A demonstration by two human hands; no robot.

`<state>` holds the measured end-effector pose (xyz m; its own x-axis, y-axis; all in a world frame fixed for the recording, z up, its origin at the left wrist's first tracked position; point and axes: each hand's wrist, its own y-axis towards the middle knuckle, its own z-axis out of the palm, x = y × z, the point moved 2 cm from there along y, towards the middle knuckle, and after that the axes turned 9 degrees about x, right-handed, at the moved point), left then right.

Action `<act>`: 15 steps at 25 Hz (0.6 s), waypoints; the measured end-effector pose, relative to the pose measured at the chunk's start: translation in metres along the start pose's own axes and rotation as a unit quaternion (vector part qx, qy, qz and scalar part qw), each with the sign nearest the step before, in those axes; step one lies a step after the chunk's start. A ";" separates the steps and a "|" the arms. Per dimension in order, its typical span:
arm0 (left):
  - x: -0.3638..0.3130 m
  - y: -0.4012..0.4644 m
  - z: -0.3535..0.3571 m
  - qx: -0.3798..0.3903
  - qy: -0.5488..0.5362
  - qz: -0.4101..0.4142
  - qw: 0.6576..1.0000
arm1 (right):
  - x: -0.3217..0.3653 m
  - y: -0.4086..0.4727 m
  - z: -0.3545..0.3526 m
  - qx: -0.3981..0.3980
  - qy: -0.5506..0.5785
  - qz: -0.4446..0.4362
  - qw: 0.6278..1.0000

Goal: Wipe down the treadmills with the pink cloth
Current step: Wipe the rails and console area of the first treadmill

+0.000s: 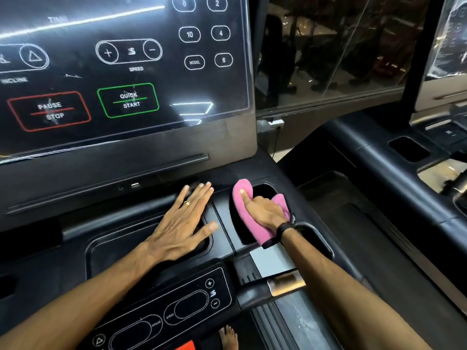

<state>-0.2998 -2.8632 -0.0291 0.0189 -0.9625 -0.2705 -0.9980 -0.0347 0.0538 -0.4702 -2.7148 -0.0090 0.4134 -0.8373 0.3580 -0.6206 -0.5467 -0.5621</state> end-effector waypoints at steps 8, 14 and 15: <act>-0.006 -0.001 -0.005 -0.006 0.023 0.015 1.000 | 0.009 -0.033 0.055 -0.212 -0.050 -0.116 0.969; -0.013 -0.007 -0.005 0.011 0.030 0.020 0.999 | -0.005 0.005 0.041 -0.152 -0.146 -0.126 0.969; -0.016 -0.008 -0.008 0.012 0.031 0.023 0.999 | -0.003 0.017 0.028 -0.146 -0.124 -0.081 0.978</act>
<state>-0.2921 -2.8493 -0.0179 -0.0241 -0.9778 -0.2081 -0.9990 0.0159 0.0410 -0.4636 -2.7212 -0.0411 0.6489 -0.7308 0.2115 -0.6826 -0.6821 -0.2623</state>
